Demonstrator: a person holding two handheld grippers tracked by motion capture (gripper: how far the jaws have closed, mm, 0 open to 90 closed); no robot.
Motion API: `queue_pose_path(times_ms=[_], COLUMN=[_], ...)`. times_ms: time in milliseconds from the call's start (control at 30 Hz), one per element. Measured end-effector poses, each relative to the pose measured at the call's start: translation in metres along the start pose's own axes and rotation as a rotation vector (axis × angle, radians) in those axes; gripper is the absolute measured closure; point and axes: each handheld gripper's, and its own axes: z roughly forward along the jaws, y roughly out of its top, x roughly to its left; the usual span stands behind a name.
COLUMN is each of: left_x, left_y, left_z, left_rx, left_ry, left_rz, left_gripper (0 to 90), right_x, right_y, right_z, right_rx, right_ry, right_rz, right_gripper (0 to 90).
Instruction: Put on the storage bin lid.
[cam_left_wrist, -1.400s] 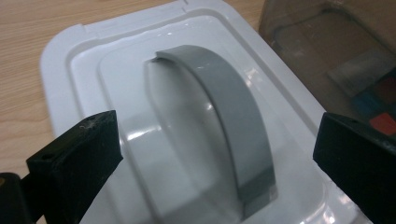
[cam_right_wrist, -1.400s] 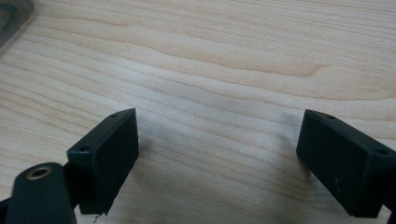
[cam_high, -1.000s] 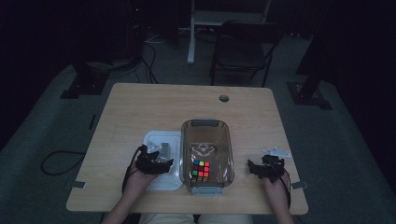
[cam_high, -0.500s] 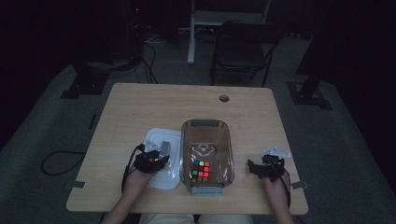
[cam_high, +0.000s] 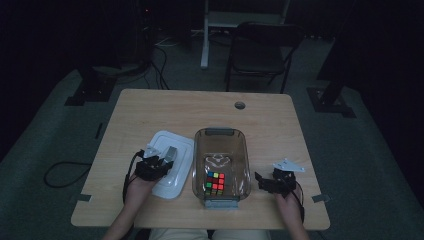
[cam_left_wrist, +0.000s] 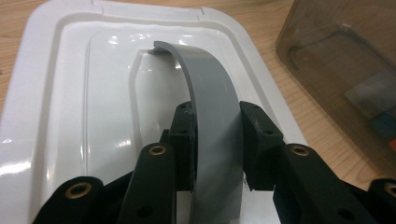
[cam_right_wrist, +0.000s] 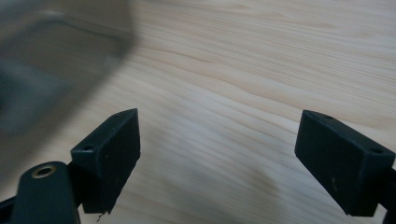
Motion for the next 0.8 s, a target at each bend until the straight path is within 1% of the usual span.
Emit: queue_pose_path(times_ms=[33,67,100,133,167,200,233,300,467,533,600,633,667,700,767,800], left_x=[0.001,0.001,0.003,0.003,0.003,0.003,0.004,0.006,0.01,0.012,0.012,0.013,0.013,0.015,0.016,0.017], left_y=[0.0,0.0,0.001,0.001,0.001,0.001,0.001,0.001,0.002,0.004,0.005,0.007,0.007,0.009,0.01,0.012], left_z=[-0.001,-0.001,-0.003,-0.003,-0.005,-0.005,-0.007,-0.009,-0.014,-0.019,-0.021,-0.024,-0.024,-0.028,-0.03,-0.033], left_rx=[-0.001,-0.001,-0.003,-0.003,-0.008,-0.008,-0.008,-0.012,-0.021,-0.028,-0.032,-0.041,-0.041,-0.049,-0.054,-0.059], left_ry=[-0.003,-0.003,0.003,0.003,0.011,0.011,0.004,0.003,0.003,-0.004,-0.004,-0.013,-0.013,-0.01,-0.007,-0.006], left_rz=[-0.005,-0.005,-0.007,-0.007,-0.002,-0.002,-0.007,-0.014,-0.024,-0.027,-0.026,-0.038,-0.038,-0.043,-0.046,-0.047], left_gripper=[70.0,70.1,70.0,70.1,70.1,70.1,70.1,70.1,70.2,70.1,70.1,70.2,70.1,70.2,70.2,70.1], right_x=[0.004,0.004,0.012,0.015,0.019,0.021,0.023,0.027,0.034,0.035,0.035,0.034,0.034,0.034,0.035,0.036], right_y=[0.001,0.001,0.002,0.002,0.003,0.003,0.003,0.003,0.001,0.001,0.001,0.001,0.001,0.0,-0.001,-0.001], right_z=[0.001,0.001,0.003,0.004,0.005,0.006,0.006,0.008,0.011,0.011,0.011,0.011,0.011,0.011,0.011,0.011], right_rx=[-0.004,-0.004,0.012,0.022,0.024,0.021,0.017,0.011,0.029,0.029,0.026,0.024,0.024,0.019,0.02,0.019], right_ry=[0.037,0.037,0.044,0.036,0.046,0.061,0.09,0.124,0.146,0.136,0.139,0.152,0.152,0.158,0.164,0.171], right_rz=[-0.013,-0.013,-0.037,-0.047,-0.057,-0.057,-0.05,-0.052,-0.072,-0.076,-0.074,-0.061,-0.061,-0.059,-0.059,-0.068], right_gripper=[14.1,14.1,14.0,14.0,14.0,14.0,14.0,13.8,14.0,14.2,14.2,14.3,14.3,14.3,14.3,14.3])
